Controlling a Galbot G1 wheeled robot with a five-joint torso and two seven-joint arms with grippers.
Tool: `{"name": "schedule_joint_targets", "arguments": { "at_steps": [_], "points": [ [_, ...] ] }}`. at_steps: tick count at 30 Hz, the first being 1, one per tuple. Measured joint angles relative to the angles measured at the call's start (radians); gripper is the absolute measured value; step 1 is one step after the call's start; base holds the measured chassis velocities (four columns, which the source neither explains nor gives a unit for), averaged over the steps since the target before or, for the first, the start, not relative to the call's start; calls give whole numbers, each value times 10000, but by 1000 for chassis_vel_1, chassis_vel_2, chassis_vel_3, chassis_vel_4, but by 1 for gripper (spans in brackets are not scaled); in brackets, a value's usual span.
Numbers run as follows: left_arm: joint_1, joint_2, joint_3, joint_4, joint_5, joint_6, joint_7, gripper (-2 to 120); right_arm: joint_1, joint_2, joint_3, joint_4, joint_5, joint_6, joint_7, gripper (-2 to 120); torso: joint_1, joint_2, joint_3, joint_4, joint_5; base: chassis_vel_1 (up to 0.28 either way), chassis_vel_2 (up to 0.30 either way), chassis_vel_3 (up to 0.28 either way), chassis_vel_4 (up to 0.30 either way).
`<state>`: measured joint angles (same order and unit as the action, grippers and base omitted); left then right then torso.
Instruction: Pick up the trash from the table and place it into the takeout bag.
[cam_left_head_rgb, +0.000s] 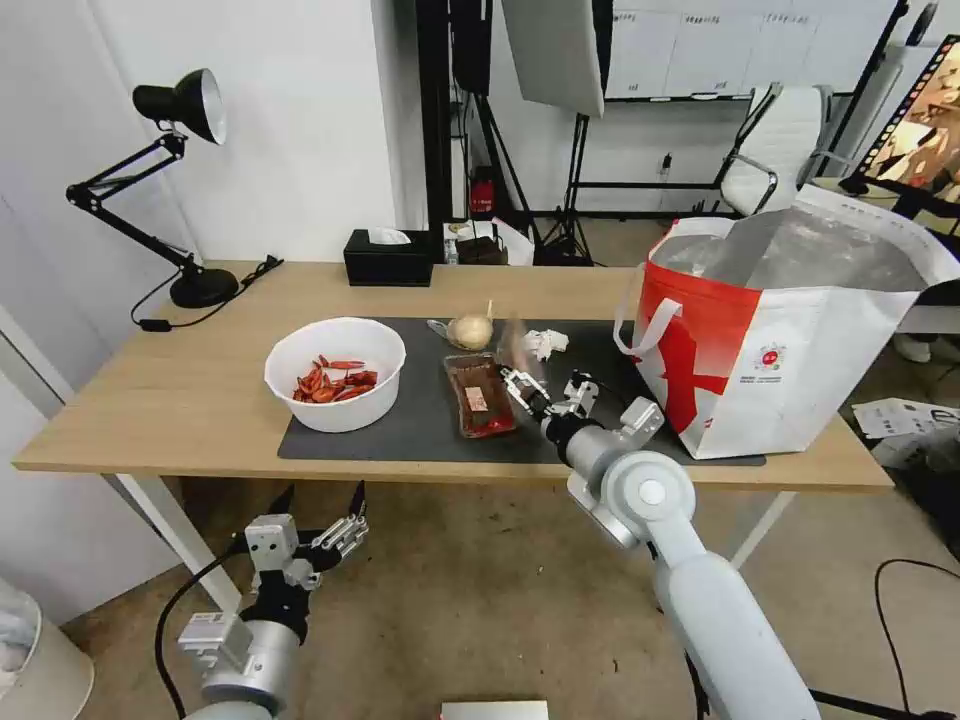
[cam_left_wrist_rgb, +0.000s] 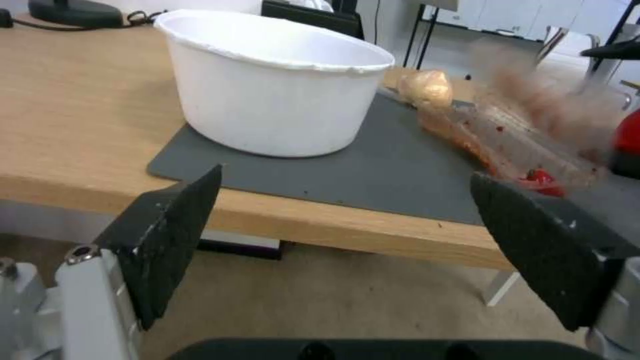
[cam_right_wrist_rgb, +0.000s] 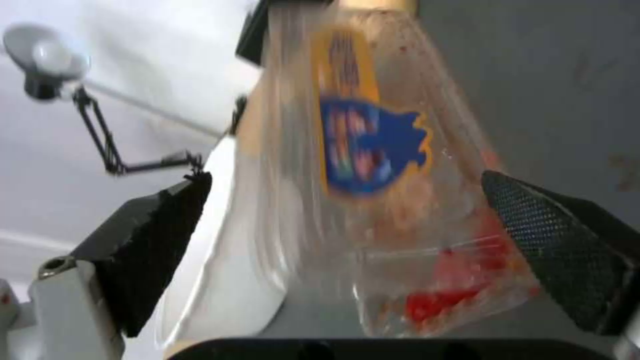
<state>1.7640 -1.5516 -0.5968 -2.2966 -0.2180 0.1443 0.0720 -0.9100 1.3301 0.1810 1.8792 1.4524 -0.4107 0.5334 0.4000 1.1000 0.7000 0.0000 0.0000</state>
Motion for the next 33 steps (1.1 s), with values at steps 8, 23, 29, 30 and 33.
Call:
{"name": "schedule_joint_targets", "arguments": {
  "at_steps": [8,23,29,30,33],
  "points": [
    [29,-18,-30,-41,10,-6,-3,100,355,150,-137,-312,566,-407,668,100,-1,0,-1,-1,-1,0,0,0,0],
    [-25,7,-205,-56,-151,-15,-9,100,3102,-675,-1031,-1564,-1100,-569,-1225,95,0,-1,0,5,1,0,0,0,0],
    [-151,143,-232,-57,-347,-11,-12,100,4253,-1478,-2509,-3172,-5081,-885,-4691,76,1,-1,2,0,2,0,0,0,0],
    [-200,252,-231,-49,-592,11,-11,100,4496,-1739,-2887,-3441,-6029,-884,-5822,69,1,-1,1,0,1,0,0,0,0],
    [-314,470,-207,-34,-1039,148,-11,100,4766,-2001,-3281,-3877,-7106,-698,-7071,59,0,0,1,0,0,0,0,0,0]
  ]
}}
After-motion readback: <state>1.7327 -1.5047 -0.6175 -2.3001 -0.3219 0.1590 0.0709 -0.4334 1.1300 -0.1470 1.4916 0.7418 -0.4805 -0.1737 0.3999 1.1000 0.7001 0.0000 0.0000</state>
